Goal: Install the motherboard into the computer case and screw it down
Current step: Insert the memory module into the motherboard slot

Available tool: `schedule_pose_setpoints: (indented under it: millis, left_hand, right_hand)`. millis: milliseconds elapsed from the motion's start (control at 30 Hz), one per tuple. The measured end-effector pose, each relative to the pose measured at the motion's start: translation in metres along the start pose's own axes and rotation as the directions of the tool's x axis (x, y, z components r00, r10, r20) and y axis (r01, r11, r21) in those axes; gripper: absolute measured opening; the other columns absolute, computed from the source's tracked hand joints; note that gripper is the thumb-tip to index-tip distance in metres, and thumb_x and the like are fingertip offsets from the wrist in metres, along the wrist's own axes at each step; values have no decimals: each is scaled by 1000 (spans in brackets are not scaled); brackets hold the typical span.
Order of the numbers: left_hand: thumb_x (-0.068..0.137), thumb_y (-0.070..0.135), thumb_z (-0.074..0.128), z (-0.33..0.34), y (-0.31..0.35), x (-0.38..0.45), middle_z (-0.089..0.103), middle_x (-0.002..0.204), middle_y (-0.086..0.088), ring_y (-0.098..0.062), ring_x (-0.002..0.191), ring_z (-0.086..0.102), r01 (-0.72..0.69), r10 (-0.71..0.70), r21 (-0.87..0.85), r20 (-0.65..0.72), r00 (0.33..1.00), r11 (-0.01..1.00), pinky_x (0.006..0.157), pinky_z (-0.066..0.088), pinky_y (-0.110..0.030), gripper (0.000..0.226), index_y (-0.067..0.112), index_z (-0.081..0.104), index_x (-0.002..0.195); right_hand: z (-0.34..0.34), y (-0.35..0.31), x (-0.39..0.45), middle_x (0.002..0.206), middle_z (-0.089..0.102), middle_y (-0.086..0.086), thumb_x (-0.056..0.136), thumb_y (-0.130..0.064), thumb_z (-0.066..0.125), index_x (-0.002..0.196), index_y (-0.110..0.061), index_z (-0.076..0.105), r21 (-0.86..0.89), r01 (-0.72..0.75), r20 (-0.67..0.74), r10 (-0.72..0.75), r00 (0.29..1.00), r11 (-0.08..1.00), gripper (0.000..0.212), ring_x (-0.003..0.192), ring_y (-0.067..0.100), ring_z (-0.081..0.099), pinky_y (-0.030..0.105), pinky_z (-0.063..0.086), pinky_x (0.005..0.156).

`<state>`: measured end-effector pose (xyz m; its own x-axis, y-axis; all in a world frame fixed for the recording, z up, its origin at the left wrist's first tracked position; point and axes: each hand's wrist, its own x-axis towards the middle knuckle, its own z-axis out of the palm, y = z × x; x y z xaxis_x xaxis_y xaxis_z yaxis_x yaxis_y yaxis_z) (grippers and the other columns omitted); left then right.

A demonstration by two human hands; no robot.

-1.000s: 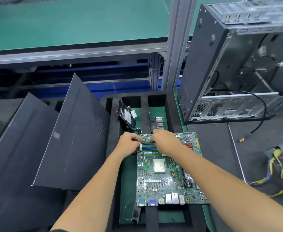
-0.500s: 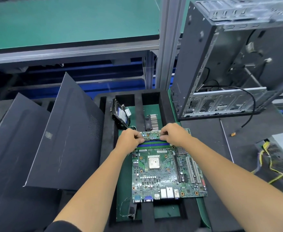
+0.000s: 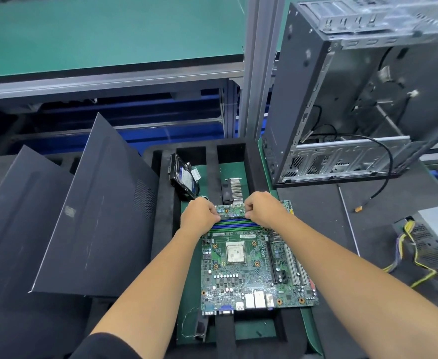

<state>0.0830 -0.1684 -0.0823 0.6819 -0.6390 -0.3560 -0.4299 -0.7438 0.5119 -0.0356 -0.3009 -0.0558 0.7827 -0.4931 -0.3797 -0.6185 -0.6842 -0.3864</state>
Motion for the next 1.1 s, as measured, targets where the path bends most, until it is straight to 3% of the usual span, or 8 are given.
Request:
schedule_pose_setpoints:
  millis: [400,500,600,800,867,933,1033,1100]
  left_hand:
    - [82,13,72,-1,6,3,72,83,-2,-19,83,65,101,-100,-63,23,995,993,76,56,-37,12,10,73,70]
    - [82,11,72,-3,4,3,72,87,-6,-20,84,64,136,-130,-127,49,990,983,81,56,-37,8,4,75,80]
    - [80,7,72,-2,2,2,72,88,-7,-19,84,63,167,-162,-206,37,986,964,82,55,-33,8,1,75,84]
    - [70,14,84,-5,2,0,60,71,1,-19,77,58,235,-249,-305,-7,969,923,77,52,-33,30,14,56,60]
    - [68,16,85,-5,-3,2,63,86,0,-22,91,58,277,-281,-373,43,959,886,83,48,-32,24,10,63,75]
    - [70,17,85,-3,-8,3,62,113,-6,-26,113,55,331,-318,-471,109,942,818,93,43,-34,42,0,64,103]
    - [69,27,85,3,-13,0,64,109,-9,-28,112,57,385,-367,-521,143,919,762,91,43,-35,39,4,63,91]
    - [68,32,85,4,-15,-1,57,121,-10,-29,121,50,437,-403,-568,194,895,697,95,40,-38,62,1,55,112]
  right_hand:
    - [-3,-3,3,70,58,11,88,-5,62,57,-9,50,15,-17,57,17,998,1000,33,78,27,60,40,55,81]
    - [-3,5,0,74,64,8,84,-13,71,77,-2,66,143,-42,13,41,999,989,14,70,25,61,31,53,64]
    - [-3,18,-4,75,62,1,79,-26,78,74,-7,59,320,-127,-88,163,983,939,28,74,17,57,25,42,58]
    - [-11,19,-6,70,55,8,82,-40,73,69,-7,46,231,-328,19,333,943,916,45,57,25,58,28,46,56]
    - [-12,16,-7,66,61,9,83,-42,72,70,-6,50,205,-338,56,334,941,919,44,49,20,61,27,50,55]
    - [-12,16,-7,64,66,10,84,-43,71,78,-3,55,182,-334,77,325,943,925,44,47,15,61,29,55,63]
    - [-9,17,-7,69,68,11,83,-42,72,81,-3,57,215,-352,86,342,936,911,42,49,16,62,29,56,67]
    - [-10,17,-8,76,63,9,77,-47,76,74,-6,51,198,-380,58,376,925,904,48,63,22,62,30,50,61]
